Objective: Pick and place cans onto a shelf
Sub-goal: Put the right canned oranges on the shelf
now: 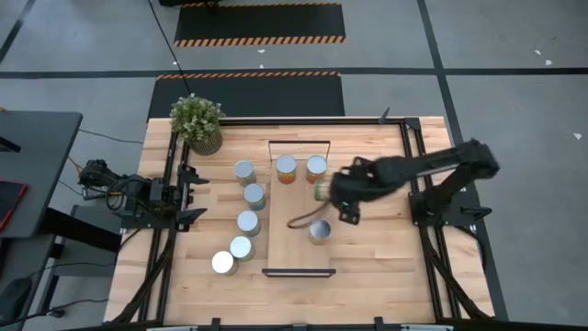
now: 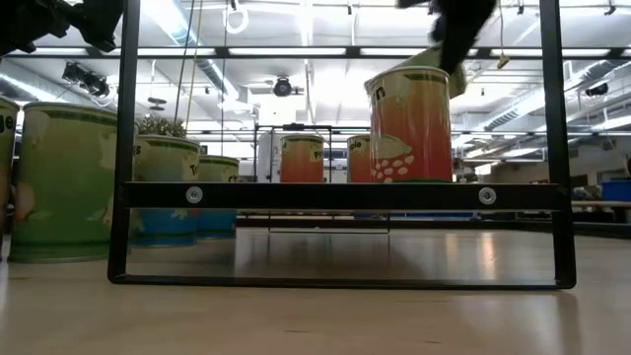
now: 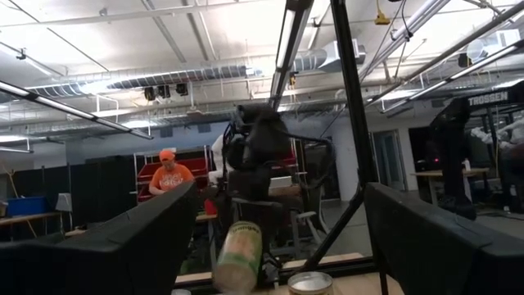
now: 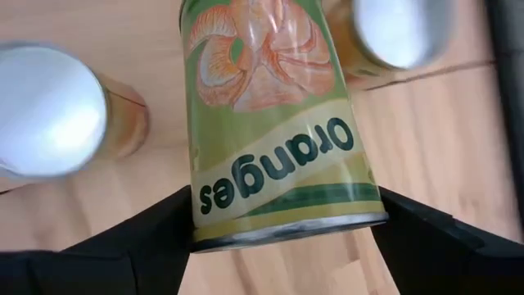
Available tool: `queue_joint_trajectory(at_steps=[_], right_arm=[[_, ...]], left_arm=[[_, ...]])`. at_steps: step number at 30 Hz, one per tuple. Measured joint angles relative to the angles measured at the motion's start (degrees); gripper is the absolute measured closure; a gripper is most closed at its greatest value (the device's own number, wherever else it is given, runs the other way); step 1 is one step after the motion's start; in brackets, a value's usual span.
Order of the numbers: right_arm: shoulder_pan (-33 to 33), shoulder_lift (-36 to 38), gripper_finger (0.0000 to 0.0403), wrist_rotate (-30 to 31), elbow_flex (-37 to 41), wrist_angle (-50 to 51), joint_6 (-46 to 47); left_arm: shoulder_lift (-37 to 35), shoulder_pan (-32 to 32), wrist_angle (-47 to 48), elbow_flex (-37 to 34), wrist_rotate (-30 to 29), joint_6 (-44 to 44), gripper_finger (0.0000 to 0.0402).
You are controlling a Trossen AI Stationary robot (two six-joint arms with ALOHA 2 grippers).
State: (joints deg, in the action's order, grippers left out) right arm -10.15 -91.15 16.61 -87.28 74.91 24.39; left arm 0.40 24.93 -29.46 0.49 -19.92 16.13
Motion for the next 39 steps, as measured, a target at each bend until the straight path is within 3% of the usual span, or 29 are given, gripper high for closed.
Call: queue_joint_trajectory(at_steps=[8, 15, 29, 39], right_arm=[[6.26, -15.32, 0.0063, -8.48, -18.92, 14.72, -9.38], [8.74, -23.39, 0.0063, -15.10, -29.22, 14.66, -13.43], [11.20, -24.73, 0.0064, -15.69, -29.94, 15.10, -18.20], [12.01, -19.78, 0.0064, -16.39, -17.96, 15.08, -18.45]], left_arm=[[0.00, 0.00, 0.87, 0.00, 0.01, -0.51, 0.0044], [0.00, 0.00, 0.96, 0.00, 0.00, -2.03, 0.0044], [0.03, 0.00, 1.57, 0.00, 0.01, -3.68, 0.0044], [-0.02, 0.01, 2.34, 0.00, -0.01, -5.11, 0.0044]])
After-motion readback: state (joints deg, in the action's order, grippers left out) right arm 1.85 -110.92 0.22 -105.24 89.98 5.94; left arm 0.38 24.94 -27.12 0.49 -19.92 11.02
